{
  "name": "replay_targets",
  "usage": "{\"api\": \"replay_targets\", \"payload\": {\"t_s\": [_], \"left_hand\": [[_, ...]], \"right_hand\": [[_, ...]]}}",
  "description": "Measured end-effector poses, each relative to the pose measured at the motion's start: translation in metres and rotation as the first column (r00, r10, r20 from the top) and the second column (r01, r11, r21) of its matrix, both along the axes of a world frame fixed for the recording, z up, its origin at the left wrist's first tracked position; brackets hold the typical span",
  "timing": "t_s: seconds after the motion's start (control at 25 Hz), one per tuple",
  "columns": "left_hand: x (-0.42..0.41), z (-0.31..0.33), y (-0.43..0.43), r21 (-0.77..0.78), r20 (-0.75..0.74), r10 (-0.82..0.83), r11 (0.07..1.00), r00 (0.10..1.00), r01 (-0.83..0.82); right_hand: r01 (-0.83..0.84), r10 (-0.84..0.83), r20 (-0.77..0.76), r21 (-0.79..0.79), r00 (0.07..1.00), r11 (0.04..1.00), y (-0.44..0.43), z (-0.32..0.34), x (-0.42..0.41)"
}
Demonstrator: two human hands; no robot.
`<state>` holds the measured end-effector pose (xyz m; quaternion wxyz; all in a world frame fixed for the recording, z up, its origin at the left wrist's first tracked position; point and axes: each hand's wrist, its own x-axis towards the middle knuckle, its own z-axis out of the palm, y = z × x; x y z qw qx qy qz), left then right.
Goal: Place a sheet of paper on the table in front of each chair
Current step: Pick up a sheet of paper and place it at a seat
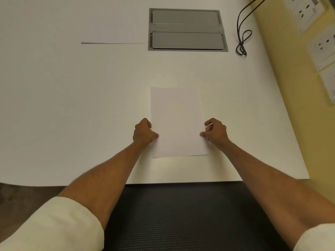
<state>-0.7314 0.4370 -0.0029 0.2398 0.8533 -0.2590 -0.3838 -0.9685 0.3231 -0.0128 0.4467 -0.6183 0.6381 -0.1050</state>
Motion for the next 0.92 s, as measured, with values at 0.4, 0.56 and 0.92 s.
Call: {"api": "replay_targets", "payload": {"t_s": [0.4,0.56,0.92], "left_hand": [[0.0033,-0.0046,0.001,-0.024,0.012,-0.075,0.997,0.997,0.076],[0.0045,-0.0045,0.0026,-0.049,0.017,-0.09,0.995,0.996,0.09],[0.0075,-0.0053,0.0051,-0.069,-0.013,-0.087,0.994,0.996,0.086]], "right_hand": [[-0.004,0.004,-0.029,0.005,1.0,1.0,0.0017,-0.0021,0.0003],[0.0,0.0,-0.028,-0.005,1.0,1.0,0.0035,-0.0022,0.0006],[0.036,-0.036,-0.021,0.019,0.999,0.999,0.0042,0.0012,0.0002]]}}
